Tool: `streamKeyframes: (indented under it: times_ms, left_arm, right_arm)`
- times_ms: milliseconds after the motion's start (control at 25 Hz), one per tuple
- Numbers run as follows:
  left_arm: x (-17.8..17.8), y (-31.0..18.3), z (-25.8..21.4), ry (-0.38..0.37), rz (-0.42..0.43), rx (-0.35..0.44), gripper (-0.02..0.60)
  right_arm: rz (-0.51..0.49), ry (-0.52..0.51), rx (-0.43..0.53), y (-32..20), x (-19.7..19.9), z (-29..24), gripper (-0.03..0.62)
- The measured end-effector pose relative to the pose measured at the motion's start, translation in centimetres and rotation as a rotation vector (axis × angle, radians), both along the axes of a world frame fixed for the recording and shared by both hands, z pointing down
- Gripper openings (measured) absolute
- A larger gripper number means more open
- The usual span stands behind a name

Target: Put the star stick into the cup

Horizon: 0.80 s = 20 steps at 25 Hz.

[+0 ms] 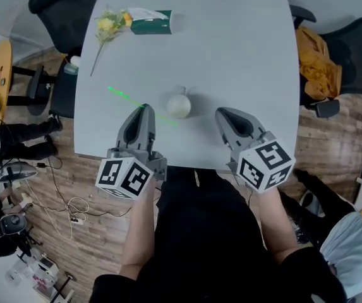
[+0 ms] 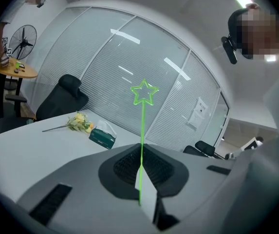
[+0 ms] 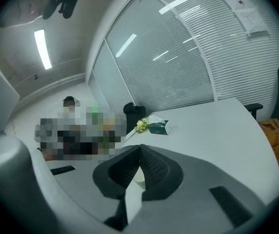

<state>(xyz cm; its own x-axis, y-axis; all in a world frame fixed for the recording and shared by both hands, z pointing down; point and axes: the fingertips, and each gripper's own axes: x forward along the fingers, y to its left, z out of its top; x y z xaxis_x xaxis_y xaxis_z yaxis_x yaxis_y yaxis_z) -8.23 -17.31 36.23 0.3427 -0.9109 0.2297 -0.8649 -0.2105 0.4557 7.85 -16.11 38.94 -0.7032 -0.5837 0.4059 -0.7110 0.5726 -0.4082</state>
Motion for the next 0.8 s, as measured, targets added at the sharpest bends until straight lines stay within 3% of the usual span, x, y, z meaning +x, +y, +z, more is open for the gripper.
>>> streamKeyframes:
  times_ms: [800]
  left_arm:
    - [0.1, -4.6, 6.4, 0.047, 0.062, -0.097, 0.006]
  right_arm:
    - [0.033, 0.059, -0.073, -2.4, -0.6, 2.7, 0.009]
